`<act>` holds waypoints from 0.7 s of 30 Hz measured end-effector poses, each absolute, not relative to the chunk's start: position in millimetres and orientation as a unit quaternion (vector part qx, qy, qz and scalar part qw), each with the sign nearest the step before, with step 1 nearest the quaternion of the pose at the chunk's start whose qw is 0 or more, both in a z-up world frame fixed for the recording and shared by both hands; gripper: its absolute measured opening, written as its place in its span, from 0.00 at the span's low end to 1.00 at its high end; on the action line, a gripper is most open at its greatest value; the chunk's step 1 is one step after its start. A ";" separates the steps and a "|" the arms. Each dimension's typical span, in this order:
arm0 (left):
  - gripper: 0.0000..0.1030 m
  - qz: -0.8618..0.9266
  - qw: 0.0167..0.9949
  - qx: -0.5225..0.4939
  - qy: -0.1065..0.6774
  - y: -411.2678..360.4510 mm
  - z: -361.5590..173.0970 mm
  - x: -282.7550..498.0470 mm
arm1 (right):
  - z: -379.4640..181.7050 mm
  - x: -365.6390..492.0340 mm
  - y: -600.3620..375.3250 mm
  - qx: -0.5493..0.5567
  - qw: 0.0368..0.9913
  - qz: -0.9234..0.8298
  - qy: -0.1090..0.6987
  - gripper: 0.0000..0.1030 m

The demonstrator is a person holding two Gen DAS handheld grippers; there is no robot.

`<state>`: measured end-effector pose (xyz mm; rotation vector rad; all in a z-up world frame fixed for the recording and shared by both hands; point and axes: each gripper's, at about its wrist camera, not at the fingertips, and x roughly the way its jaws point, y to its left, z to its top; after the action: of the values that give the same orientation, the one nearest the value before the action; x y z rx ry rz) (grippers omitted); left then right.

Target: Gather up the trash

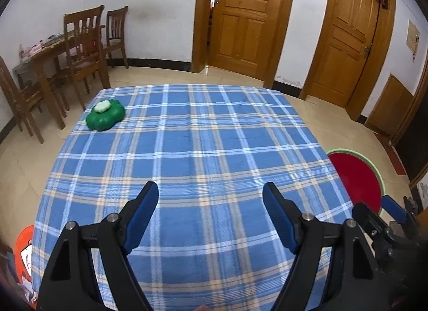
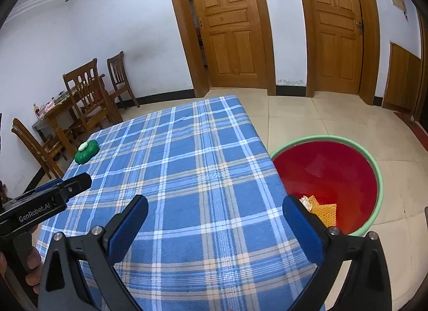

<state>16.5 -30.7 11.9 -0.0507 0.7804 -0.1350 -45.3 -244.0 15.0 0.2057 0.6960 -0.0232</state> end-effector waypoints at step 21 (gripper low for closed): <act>0.77 -0.045 0.925 -0.020 0.377 -24.5 4.5 14.5 | 10.7 -45.5 -240.1 0.102 0.932 -0.006 0.347 0.99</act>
<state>14.5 -24.5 4.5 -0.0408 0.7725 -0.0919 -45.5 -240.1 10.7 0.2088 0.7111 -0.0123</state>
